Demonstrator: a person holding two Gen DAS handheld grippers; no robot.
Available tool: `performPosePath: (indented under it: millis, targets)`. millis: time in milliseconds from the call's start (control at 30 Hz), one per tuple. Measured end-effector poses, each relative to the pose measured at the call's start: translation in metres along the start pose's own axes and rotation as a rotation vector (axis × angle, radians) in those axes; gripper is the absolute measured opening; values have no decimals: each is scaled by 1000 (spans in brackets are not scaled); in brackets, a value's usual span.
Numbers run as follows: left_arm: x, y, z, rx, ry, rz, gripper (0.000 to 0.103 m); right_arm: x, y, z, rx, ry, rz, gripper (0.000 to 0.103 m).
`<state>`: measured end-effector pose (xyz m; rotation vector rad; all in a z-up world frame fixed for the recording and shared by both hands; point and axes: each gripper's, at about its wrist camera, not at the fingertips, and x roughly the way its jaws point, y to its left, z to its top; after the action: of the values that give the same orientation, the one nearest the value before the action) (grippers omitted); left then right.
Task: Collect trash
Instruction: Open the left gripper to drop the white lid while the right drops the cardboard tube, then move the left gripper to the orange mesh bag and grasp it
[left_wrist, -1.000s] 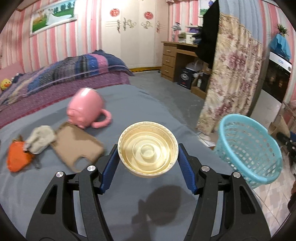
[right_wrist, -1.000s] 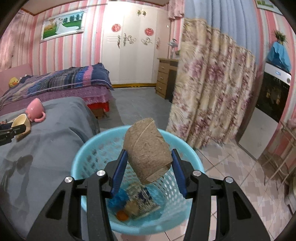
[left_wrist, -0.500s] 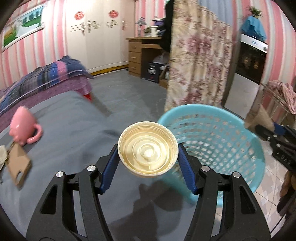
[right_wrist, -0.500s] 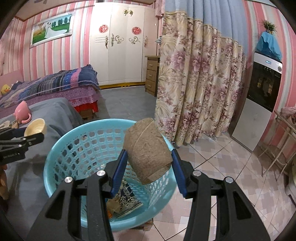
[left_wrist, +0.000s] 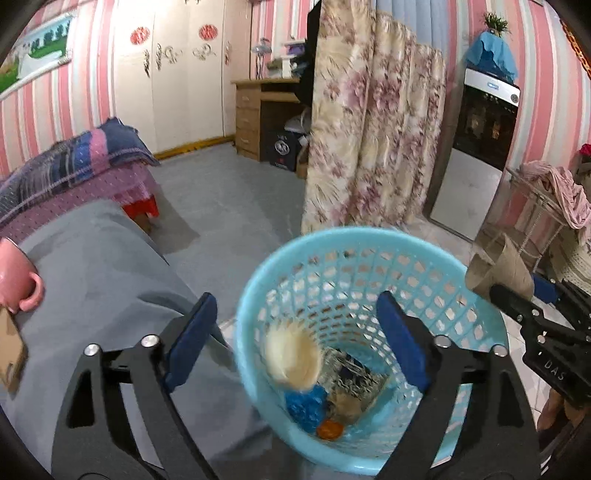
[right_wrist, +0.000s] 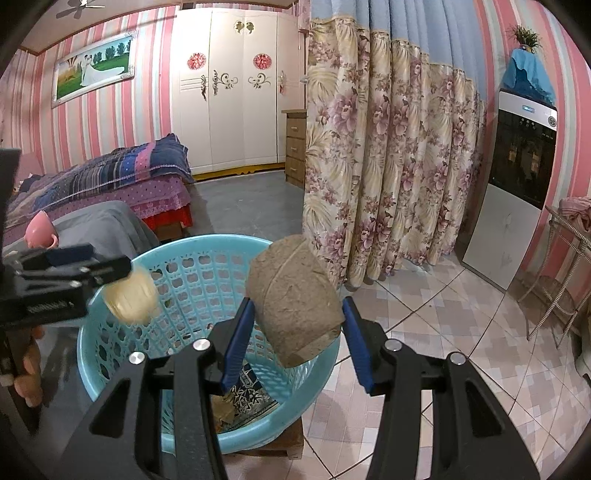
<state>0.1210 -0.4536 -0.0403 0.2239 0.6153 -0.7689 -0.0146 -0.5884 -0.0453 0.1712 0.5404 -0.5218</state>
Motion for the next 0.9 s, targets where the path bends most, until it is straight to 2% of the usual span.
performPosePath:
  millis: [100, 200, 400, 500, 533, 567, 700, 900]
  targets:
    - [-10, 10, 2, -3, -16, 38, 89, 1, 2, 1, 3, -1, 3, 48]
    - [-28, 31, 2, -48, -48, 82, 94, 1, 9, 0, 3, 1, 10, 49]
    - [-59, 66, -4, -91, -72, 172, 95, 9, 31, 1, 1, 10, 36, 50]
    - [-79, 87, -10, -108, -80, 231, 97, 16, 42, 3, -9, 14, 33, 59]
    - [-84, 92, -11, -109, -83, 247, 97, 17, 45, 4, -12, 14, 40, 71]
    - [-90, 98, -13, -109, -87, 267, 97, 19, 49, 4, -16, 20, 44, 75]
    - [-113, 125, -24, -150, -100, 322, 97, 16, 62, 7, -30, 18, 28, 89]
    - [-132, 155, -34, -187, -118, 356, 97, 10, 88, 5, -60, -1, 3, 92]
